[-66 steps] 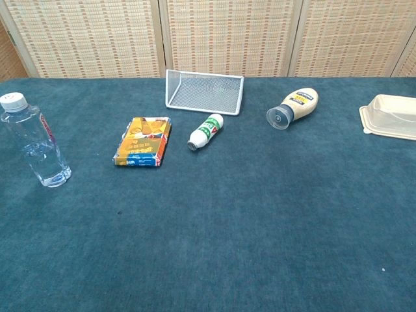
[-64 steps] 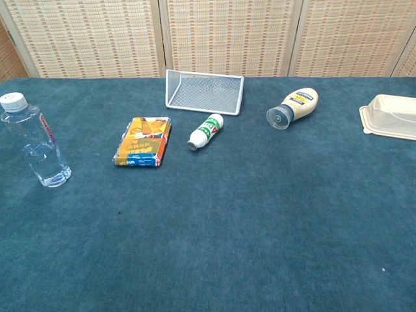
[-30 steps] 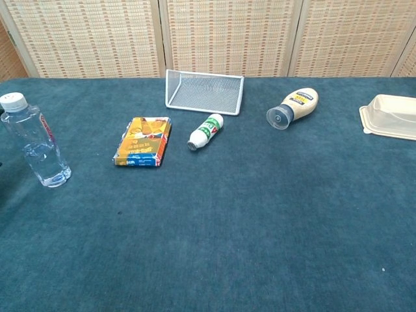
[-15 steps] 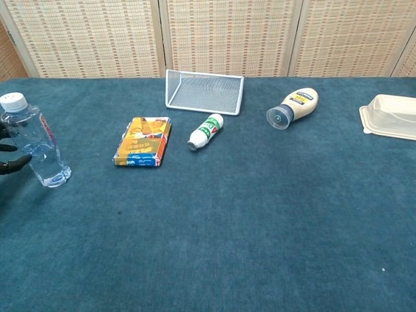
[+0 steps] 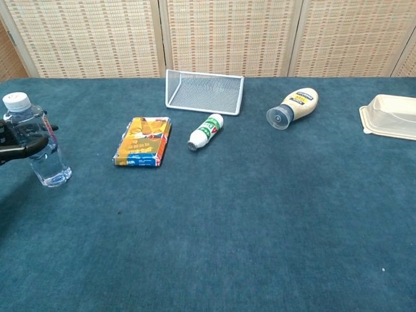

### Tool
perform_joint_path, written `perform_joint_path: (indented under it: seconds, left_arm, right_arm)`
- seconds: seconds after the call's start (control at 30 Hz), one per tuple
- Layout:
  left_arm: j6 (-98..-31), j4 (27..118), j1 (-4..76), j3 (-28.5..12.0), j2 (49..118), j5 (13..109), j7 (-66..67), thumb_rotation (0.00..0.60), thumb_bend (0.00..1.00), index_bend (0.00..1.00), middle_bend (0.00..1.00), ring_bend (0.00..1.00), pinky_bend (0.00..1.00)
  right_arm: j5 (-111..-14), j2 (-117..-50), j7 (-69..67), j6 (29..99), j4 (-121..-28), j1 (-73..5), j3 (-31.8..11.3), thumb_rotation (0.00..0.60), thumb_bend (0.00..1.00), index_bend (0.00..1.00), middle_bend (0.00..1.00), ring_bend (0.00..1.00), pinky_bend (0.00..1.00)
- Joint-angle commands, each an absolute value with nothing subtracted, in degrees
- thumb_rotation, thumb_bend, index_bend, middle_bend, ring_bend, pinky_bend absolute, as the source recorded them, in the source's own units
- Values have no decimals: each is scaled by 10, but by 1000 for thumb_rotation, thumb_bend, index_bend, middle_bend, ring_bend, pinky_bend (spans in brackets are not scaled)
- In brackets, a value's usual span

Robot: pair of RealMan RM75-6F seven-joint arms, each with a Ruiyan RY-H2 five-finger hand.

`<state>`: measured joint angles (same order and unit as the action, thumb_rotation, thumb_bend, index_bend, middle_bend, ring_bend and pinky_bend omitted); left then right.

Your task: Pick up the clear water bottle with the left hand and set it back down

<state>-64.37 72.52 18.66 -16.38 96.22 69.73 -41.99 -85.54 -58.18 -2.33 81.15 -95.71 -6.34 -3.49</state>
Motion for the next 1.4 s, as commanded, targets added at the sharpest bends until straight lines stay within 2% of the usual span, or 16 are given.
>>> perform_joint_path:
  seconds: [0.03,0.13,0.27,0.43,0.53,0.63,0.7,0.8,0.93,1.07,1.13,1.3,1.4]
  left_arm:
    - [-677,698,185,-169,989,701,-399,600,540,403,459,372,399]
    - [-707,691,186,-167,994,724,-389,600,594,503,558,462,485]
    - [-777,702,187,-166,987,777,-351,600,607,564,617,518,537]
    - [-905,680,200,-159,969,888,-187,600,608,611,660,561,583]
    - [-958,631,219,-157,960,948,-65,600,608,632,680,579,601]
    - [-978,591,233,-147,954,984,4,600,609,654,703,601,624]
    - [-975,599,234,-138,952,985,-3,600,608,662,711,608,632]
    - [-946,671,223,-126,948,947,-100,600,607,669,717,614,640]
    - [-879,821,205,-113,913,875,-322,600,606,671,719,615,655]
    - [-801,942,198,-115,858,817,-507,600,605,671,693,614,717]
    - [-797,946,199,-115,853,816,-515,600,605,672,683,613,718]
    - [-751,984,199,-114,809,808,-628,600,605,672,676,613,718]
    - [-799,911,193,-121,848,790,-441,600,605,678,678,616,717]
  right_arm:
    - [-855,-581,-21,809,-957,-64,-34,600,120,0,0,0,198]
    - [-856,-580,-21,806,-959,-66,-33,600,120,0,0,0,198]
    - [-856,-580,-17,804,-960,-66,-31,600,120,0,0,0,198]
    - [-856,-578,-18,800,-961,-66,-29,600,120,0,0,0,198]
    - [-857,-575,-19,798,-964,-67,-28,600,120,0,0,0,198]
    - [-855,-575,-21,801,-963,-66,-29,600,120,0,0,0,198]
    - [-854,-575,-19,802,-964,-66,-30,600,120,0,0,0,198]
    - [-854,-574,-21,801,-964,-66,-30,600,120,0,0,0,198]
    - [-855,-572,-20,798,-965,-66,-27,600,121,0,0,0,198]
    - [-853,-572,-20,799,-966,-66,-28,600,120,0,0,0,198]
    - [-853,-572,-19,799,-966,-66,-28,600,120,0,0,0,198]
    - [-854,-571,-20,797,-967,-66,-27,600,120,0,0,0,198]
    - [-855,-569,-18,790,-969,-68,-24,600,120,0,0,0,198]
